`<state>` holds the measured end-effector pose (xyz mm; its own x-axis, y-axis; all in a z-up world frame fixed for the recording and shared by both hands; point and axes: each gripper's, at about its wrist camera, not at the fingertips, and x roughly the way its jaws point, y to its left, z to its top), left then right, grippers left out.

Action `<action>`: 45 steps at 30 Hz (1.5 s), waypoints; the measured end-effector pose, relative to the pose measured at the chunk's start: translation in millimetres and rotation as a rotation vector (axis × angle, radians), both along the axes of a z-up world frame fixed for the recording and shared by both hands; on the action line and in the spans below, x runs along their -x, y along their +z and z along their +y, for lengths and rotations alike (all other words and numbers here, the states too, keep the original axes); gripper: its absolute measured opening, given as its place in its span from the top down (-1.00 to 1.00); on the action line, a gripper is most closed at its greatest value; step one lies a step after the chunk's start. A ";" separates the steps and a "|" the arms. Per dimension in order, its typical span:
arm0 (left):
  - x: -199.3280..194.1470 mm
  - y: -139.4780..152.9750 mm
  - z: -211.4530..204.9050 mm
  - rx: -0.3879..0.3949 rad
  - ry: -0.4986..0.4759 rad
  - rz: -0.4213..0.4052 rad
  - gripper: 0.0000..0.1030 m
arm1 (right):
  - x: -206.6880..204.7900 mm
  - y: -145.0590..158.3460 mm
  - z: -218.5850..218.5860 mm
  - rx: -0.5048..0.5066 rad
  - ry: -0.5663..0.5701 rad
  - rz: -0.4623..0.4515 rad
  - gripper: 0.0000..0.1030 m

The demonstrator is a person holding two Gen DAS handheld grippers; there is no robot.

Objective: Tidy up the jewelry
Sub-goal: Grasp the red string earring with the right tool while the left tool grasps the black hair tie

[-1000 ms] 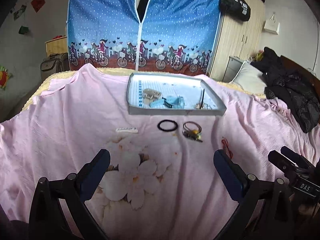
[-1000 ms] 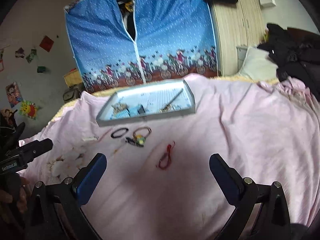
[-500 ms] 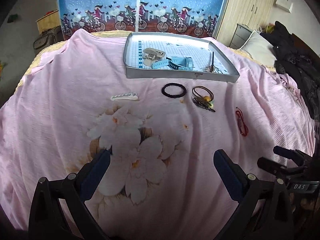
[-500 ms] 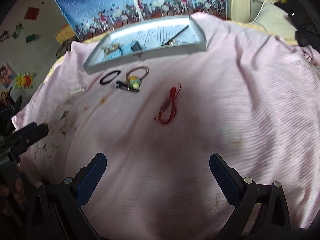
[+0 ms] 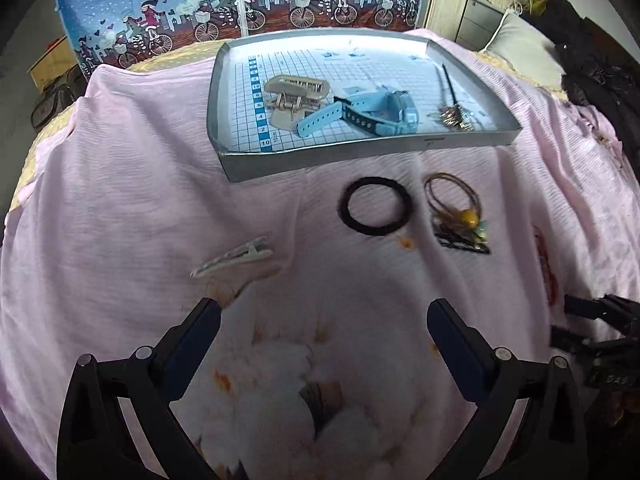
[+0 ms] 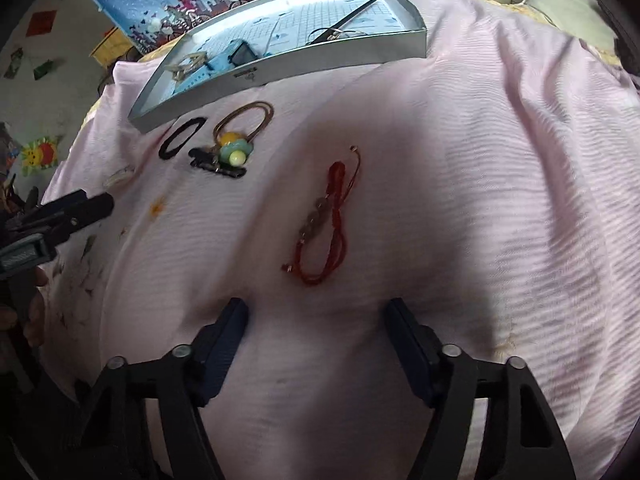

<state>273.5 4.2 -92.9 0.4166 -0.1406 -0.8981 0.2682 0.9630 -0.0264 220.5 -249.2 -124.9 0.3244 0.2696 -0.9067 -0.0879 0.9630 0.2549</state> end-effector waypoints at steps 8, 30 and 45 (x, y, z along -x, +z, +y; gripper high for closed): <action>-22.1 -21.7 -11.8 -0.017 -0.100 -0.008 -0.96 | -19.2 -3.1 -1.3 0.033 -0.018 -0.043 0.44; -70.3 -29.8 -30.6 0.068 -0.184 -0.038 -0.11 | -90.3 -6.3 20.0 -0.035 0.084 -0.203 0.84; -52.8 -16.8 -46.0 0.200 -0.199 -0.008 0.93 | -92.0 1.9 23.8 -0.120 0.102 -0.231 0.84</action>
